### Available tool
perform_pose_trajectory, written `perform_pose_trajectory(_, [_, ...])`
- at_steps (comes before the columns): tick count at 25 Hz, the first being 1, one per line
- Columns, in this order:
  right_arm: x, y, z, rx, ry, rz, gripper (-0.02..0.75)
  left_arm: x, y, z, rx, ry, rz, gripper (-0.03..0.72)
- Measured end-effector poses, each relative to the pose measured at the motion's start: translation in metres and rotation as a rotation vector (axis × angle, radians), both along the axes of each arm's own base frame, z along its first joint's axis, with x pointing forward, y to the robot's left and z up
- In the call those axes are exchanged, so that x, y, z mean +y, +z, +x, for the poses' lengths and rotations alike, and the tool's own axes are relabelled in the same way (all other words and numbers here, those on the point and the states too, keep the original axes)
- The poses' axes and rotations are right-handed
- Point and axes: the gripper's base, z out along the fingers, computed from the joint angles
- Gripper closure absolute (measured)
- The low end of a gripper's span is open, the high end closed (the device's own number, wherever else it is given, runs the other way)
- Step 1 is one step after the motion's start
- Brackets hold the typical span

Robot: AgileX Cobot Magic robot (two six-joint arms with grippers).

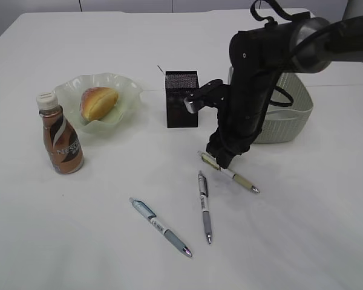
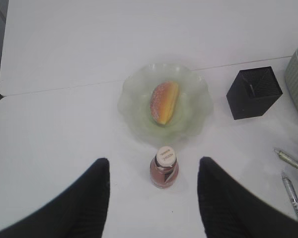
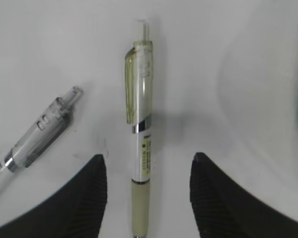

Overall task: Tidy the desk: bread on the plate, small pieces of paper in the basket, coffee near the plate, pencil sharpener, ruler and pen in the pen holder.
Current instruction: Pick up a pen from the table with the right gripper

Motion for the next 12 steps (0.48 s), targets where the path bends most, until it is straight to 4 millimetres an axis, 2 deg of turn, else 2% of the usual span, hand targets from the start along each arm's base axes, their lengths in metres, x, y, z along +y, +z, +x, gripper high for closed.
perform_pose_trajectory(12, [0.002, -0.022, 0.004, 0.023, 0.044, -0.015, 0.311, 0.0, 0.0, 0.0, 0.0, 0.001, 0.001, 0.281])
